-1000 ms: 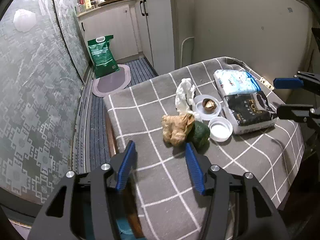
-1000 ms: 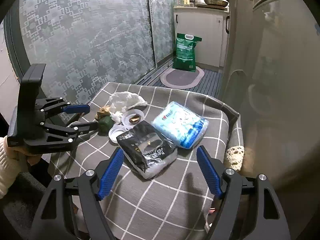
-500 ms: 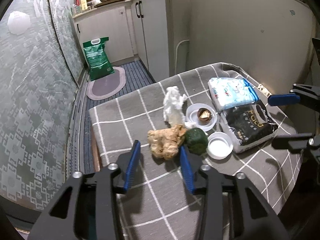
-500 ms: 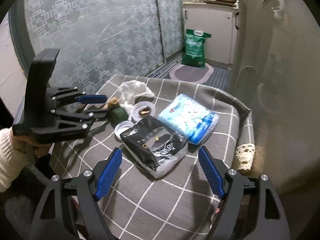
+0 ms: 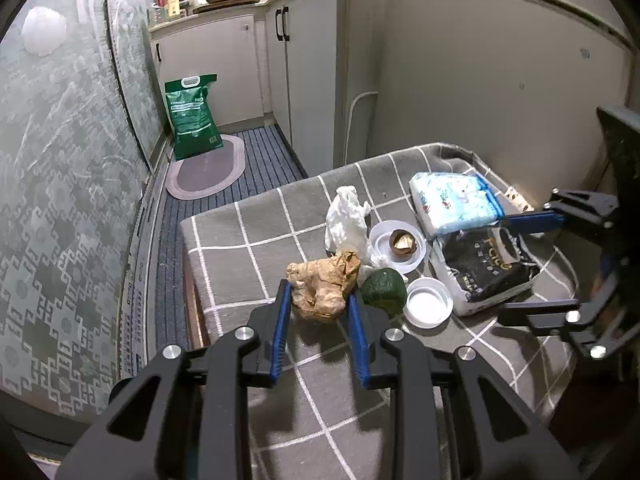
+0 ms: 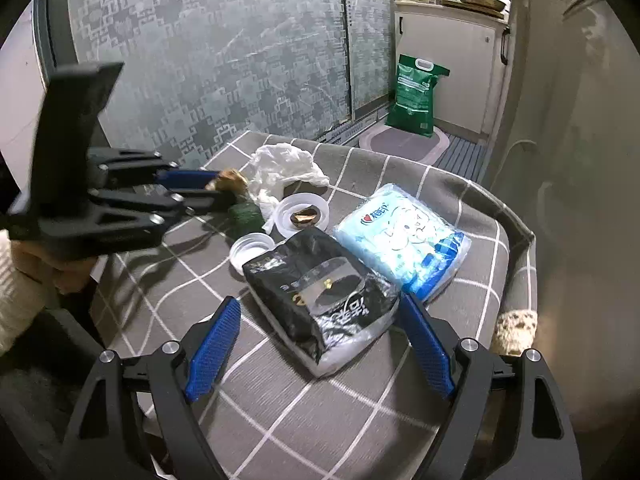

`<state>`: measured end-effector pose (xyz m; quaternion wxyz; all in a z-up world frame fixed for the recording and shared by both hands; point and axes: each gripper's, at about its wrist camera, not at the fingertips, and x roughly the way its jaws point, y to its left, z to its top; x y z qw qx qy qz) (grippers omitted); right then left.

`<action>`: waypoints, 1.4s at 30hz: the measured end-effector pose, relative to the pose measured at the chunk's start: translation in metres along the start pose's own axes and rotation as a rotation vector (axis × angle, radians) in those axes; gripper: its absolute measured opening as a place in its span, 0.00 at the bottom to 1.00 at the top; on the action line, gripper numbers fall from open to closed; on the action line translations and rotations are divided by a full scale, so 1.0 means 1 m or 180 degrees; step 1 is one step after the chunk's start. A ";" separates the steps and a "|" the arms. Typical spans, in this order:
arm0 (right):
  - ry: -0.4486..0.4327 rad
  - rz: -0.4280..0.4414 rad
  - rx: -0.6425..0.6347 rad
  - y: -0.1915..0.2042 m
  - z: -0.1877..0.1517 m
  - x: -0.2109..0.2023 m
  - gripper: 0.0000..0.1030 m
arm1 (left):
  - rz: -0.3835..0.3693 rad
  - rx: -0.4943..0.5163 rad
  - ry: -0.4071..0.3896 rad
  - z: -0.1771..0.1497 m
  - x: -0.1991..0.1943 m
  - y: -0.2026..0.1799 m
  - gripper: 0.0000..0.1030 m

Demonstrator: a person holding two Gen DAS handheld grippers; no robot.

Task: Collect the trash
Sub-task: 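Grasp the ginger root with the left gripper while the right gripper grasps the black snack bag, then carry the ginger root and black bag over the teal bin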

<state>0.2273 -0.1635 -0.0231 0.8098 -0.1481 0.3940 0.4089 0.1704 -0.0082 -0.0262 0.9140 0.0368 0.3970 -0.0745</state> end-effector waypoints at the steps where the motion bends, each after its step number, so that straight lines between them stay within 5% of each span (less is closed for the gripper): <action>1: 0.0009 -0.0009 -0.0023 -0.001 0.000 0.003 0.80 | -0.0016 -0.0021 -0.0001 0.000 -0.001 0.002 0.28; 14: -0.0021 0.0146 -0.0122 0.001 -0.002 0.009 0.80 | -0.0098 -0.0158 -0.0055 -0.006 -0.018 0.014 0.28; 24: -0.0032 0.0238 0.0087 0.004 -0.003 0.001 0.49 | -0.0096 -0.0246 -0.0119 -0.016 -0.037 0.031 0.28; 34: -0.0220 0.0041 0.0091 0.021 0.017 -0.036 0.48 | -0.0112 -0.0406 -0.0235 -0.024 -0.061 0.051 0.28; 42: -0.0376 0.0171 -0.0073 0.060 0.049 -0.043 0.48 | -0.0062 -0.0558 -0.0281 -0.040 -0.079 0.076 0.28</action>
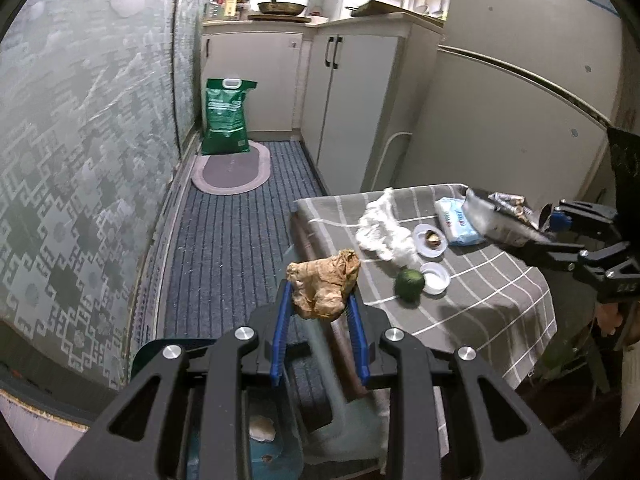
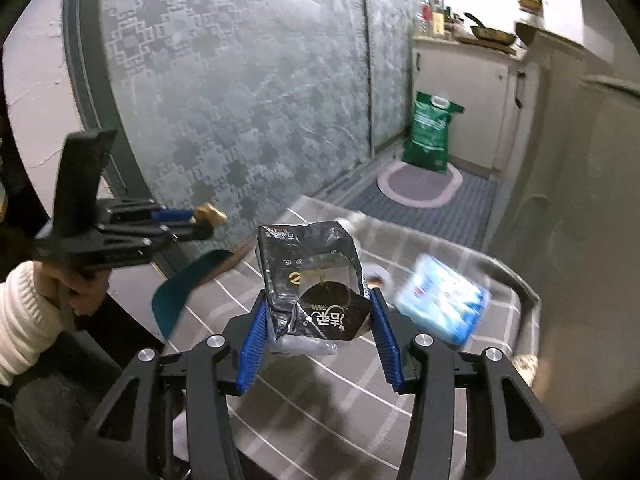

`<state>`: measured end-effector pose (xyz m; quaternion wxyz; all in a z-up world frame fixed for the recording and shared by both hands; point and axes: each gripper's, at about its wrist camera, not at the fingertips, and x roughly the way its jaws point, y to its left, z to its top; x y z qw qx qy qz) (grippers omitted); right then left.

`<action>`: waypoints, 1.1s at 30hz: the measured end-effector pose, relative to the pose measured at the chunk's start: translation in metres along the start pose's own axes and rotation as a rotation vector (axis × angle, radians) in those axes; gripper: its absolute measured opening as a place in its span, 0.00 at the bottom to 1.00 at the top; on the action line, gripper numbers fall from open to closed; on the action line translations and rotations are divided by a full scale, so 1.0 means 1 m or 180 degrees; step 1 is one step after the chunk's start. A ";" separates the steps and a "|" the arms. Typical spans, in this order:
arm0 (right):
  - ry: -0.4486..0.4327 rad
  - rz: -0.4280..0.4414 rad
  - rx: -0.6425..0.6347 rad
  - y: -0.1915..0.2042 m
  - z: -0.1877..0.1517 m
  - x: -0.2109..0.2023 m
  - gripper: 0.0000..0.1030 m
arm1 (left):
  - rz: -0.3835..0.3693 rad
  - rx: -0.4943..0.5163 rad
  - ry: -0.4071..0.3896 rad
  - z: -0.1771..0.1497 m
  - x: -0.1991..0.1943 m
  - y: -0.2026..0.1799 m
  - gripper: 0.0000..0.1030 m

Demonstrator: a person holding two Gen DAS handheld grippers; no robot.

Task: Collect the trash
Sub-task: 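Carry the ginger root and black bag over the teal bin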

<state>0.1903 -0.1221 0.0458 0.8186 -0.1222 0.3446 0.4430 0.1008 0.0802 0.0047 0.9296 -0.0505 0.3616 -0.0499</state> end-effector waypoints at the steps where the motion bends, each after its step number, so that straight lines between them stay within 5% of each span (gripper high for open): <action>1: -0.0002 0.0006 -0.0018 0.004 0.002 0.001 0.48 | 0.0017 -0.0024 0.0013 -0.003 -0.001 0.005 0.28; 33: 0.0563 0.0313 -0.0438 0.145 0.057 0.118 0.48 | 0.0265 -0.0280 0.0871 -0.114 0.032 0.110 0.28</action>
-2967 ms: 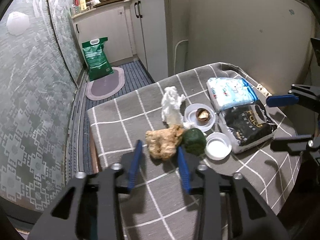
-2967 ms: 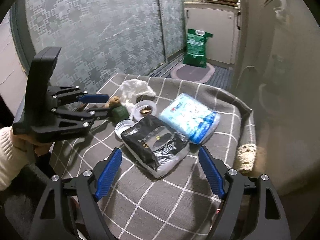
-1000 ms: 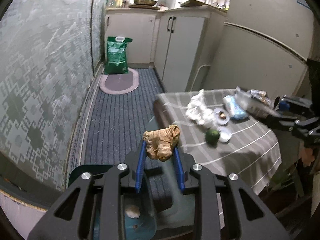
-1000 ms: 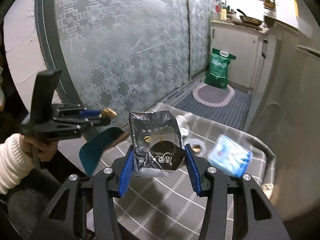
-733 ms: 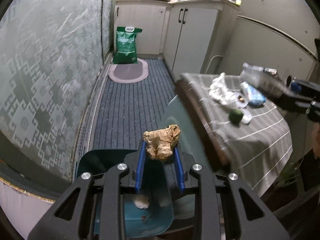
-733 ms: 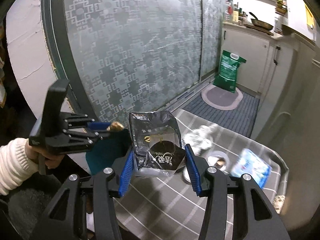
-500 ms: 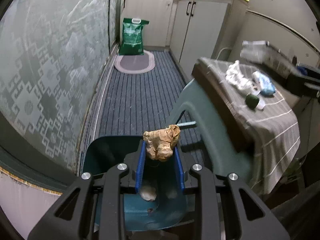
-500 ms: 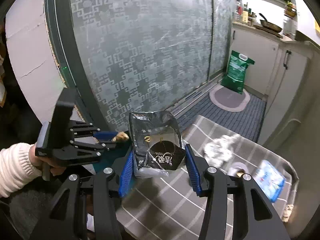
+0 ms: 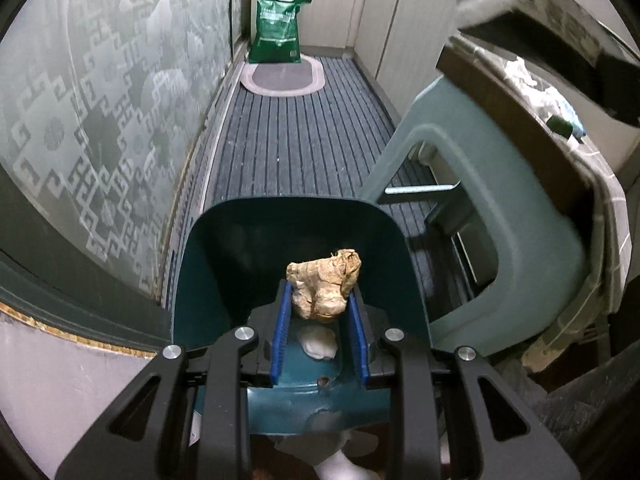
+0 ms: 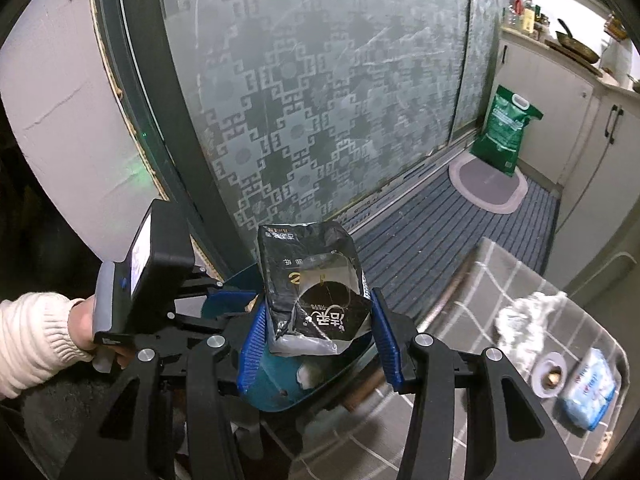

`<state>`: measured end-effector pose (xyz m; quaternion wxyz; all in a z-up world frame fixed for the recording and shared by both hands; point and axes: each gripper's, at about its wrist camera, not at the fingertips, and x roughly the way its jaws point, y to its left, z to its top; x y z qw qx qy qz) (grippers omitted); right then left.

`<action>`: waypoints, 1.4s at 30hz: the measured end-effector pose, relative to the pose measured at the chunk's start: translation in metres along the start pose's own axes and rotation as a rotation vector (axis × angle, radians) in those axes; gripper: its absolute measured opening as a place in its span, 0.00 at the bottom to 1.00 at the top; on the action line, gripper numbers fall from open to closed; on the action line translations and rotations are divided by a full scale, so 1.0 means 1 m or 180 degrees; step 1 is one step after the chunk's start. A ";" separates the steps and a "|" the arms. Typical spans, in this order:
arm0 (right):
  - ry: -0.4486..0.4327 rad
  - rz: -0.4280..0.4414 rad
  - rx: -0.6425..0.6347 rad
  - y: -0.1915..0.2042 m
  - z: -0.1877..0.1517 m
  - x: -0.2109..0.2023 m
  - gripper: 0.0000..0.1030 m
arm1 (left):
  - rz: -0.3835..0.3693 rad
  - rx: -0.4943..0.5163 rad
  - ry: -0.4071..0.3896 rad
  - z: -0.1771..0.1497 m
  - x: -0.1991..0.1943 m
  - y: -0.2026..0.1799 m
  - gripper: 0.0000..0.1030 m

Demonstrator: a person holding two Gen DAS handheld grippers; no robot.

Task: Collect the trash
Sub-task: 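Carry the ginger root and black bag over the teal bin, then open both grippers to drop the ginger and black bag into the bin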

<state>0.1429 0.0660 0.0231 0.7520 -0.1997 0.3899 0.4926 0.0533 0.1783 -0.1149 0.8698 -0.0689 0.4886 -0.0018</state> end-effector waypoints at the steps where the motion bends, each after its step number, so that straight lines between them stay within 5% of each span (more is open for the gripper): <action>1: 0.0016 0.0000 -0.0001 0.001 0.001 0.003 0.48 | -0.0011 -0.0001 0.0028 -0.002 0.002 0.001 0.28; 18: 0.0359 0.0040 0.0038 0.026 0.013 0.057 0.48 | 0.0028 0.0029 0.0169 -0.022 0.000 0.019 0.33; 42: 0.0951 0.0058 0.0014 0.049 -0.023 0.145 0.48 | 0.0050 -0.0177 -0.0544 0.000 -0.095 0.027 0.20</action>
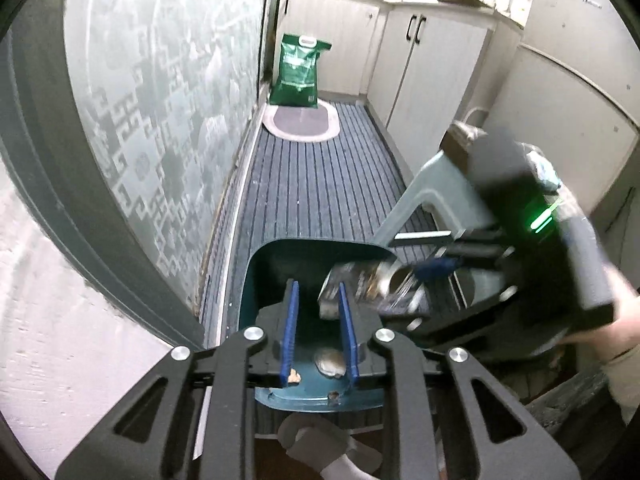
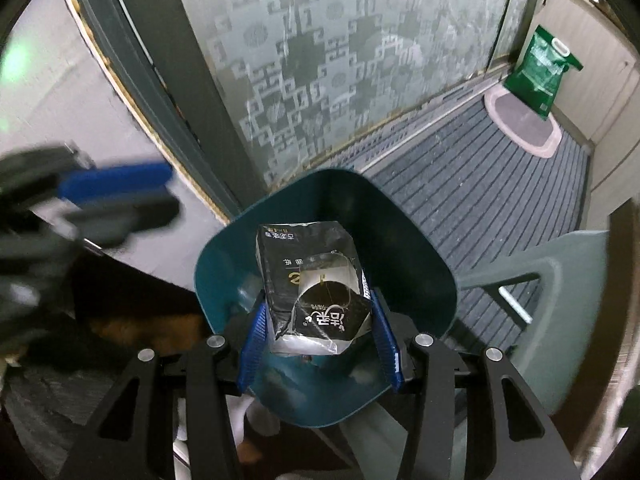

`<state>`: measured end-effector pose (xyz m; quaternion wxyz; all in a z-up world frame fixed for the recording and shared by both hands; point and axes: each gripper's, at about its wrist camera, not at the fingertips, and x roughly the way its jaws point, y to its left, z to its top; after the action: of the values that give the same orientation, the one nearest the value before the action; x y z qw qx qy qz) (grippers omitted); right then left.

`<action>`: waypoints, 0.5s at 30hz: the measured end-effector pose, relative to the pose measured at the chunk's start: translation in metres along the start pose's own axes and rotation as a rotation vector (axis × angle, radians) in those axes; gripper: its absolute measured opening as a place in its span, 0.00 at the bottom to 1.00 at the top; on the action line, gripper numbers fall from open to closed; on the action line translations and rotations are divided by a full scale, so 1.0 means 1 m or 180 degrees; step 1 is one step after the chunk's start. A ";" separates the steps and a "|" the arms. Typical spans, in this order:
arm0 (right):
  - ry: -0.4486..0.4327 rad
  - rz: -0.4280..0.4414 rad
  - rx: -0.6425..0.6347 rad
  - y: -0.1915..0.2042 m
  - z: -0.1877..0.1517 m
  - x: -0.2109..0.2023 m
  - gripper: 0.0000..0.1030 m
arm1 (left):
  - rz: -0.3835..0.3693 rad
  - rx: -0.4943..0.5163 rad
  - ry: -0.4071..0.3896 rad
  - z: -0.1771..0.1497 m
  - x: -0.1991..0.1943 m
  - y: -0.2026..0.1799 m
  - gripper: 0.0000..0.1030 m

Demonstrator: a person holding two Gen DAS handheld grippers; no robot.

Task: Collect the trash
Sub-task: 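Open both grippers to drop the ginger and black bag into the bin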

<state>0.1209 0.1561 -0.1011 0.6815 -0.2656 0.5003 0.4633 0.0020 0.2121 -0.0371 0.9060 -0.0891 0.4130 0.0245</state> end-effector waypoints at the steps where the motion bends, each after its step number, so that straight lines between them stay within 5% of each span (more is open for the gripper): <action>1: 0.0027 -0.0003 0.0005 0.001 -0.001 0.005 0.48 | -0.0005 -0.0009 -0.0029 0.002 -0.003 -0.001 0.19; 15: 0.0352 -0.0091 0.0092 0.003 -0.021 0.047 0.48 | -0.0095 -0.0033 -0.0357 0.021 -0.044 -0.017 0.17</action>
<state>0.1121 0.1576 -0.1523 0.6631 -0.2880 0.5400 0.4309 -0.0092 0.2003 0.0126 0.9276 -0.0984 0.3600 0.0181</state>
